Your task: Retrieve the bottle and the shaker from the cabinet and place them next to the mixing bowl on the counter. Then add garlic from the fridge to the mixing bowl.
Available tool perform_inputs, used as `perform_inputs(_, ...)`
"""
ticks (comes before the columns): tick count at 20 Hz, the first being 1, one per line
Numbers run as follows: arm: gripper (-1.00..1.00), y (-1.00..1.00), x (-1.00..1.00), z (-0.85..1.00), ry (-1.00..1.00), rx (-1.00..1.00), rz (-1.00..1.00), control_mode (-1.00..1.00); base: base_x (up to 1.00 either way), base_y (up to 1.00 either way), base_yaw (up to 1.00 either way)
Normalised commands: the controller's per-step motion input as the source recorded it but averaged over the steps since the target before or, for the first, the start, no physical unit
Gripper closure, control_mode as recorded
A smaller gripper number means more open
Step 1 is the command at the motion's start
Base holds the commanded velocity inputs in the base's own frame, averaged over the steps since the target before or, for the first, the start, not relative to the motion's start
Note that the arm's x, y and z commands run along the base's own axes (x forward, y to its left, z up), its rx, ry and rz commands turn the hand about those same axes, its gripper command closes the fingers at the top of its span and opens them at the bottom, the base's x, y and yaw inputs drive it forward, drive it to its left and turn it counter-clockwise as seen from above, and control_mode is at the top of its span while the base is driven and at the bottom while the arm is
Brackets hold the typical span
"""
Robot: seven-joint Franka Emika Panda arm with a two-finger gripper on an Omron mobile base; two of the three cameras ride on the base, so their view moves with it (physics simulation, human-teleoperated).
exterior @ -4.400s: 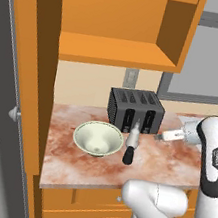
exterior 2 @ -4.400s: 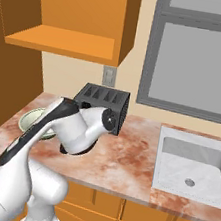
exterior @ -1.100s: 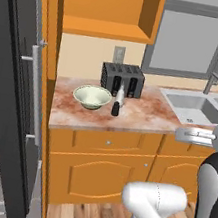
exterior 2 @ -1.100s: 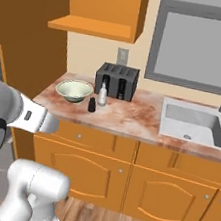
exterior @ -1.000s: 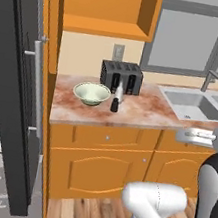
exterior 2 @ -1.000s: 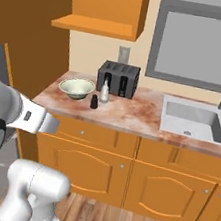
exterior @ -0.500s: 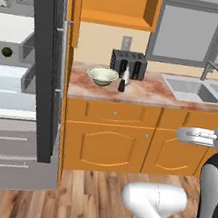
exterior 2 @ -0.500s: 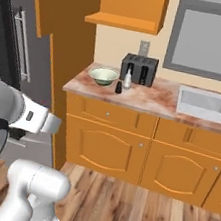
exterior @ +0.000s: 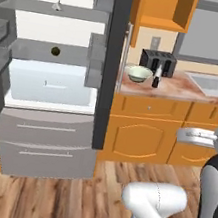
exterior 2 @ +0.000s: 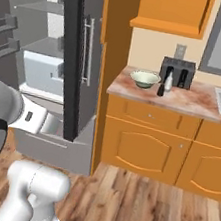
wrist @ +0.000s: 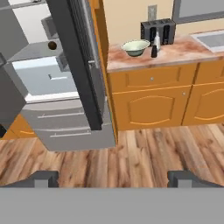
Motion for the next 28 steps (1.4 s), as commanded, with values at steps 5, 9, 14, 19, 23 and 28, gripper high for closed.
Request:
perform_inputs(5, -1.0, 0.0, 0.0, 0.0, 0.0, 0.0, 0.0, 1.0, 0.17, 0.98, 0.0)
perform_inputs(9, -1.0, 0.0, 0.0, 0.0, 0.0, 0.0, 0.0, 1.0, 0.09, 1.0, 0.0)
perform_inputs(14, -1.0, 0.0, 0.0, 0.0, 0.0, 0.0, 0.0, 1.0, 0.75, 0.8, -0.01)
perform_inputs(19, -1.0, 0.0, 0.0, 0.0, 0.0, 0.0, 0.0, 1.0, 1.0, 0.0, -0.19)
perform_inputs(23, -1.0, 0.0, 0.0, 0.0, 0.0, 0.0, 0.0, 1.0, 1.0, 0.07, -0.32)
perform_inputs(28, -1.0, 0.0, 0.0, 0.0, 0.0, 0.0, 0.0, 1.0, 0.81, 0.58, -0.14)
